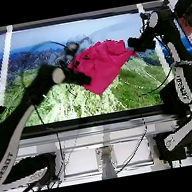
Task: Fold the clothes and pants, and hang the long-sleeved shirts on hangers.
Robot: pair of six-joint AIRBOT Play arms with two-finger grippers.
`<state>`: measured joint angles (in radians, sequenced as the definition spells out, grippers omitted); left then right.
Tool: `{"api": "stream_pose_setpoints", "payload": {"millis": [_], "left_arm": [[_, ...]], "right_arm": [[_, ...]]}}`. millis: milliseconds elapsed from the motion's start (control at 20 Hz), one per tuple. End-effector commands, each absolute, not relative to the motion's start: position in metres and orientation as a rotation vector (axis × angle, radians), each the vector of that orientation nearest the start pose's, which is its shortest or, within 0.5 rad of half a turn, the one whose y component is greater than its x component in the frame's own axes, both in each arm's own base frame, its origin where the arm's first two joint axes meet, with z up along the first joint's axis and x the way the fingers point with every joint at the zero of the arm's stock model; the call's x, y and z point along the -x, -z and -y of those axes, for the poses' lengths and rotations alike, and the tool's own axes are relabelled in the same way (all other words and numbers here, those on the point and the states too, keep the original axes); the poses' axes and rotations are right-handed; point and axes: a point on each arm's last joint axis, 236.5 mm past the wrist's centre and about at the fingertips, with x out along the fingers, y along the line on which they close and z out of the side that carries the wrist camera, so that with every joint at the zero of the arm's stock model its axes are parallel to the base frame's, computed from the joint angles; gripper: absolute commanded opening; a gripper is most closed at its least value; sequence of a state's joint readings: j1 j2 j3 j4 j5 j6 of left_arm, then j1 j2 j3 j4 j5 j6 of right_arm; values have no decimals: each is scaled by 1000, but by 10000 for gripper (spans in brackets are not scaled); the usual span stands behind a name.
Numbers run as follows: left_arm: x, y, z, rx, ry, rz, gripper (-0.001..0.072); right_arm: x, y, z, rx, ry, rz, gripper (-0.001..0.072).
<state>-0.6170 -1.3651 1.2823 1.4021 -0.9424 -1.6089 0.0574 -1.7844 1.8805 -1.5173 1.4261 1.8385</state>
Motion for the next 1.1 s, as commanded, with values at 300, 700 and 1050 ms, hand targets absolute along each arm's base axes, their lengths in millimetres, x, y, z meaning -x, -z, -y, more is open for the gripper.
{"api": "stream_pose_setpoints", "payload": {"millis": [300,700,1050], "left_arm": [[-274,-16,385,-181,843,-1055,95],[-326,-105,344,-225,757,-785,557],[-384,-179,246,-307,519,-565,159]], "right_arm": [[-478,-5,-5,-200,250,-1411,135],[-525,-80,49,-220,250,-1152,384],[-523,-84,26,-292,161,-1156,8]]}}
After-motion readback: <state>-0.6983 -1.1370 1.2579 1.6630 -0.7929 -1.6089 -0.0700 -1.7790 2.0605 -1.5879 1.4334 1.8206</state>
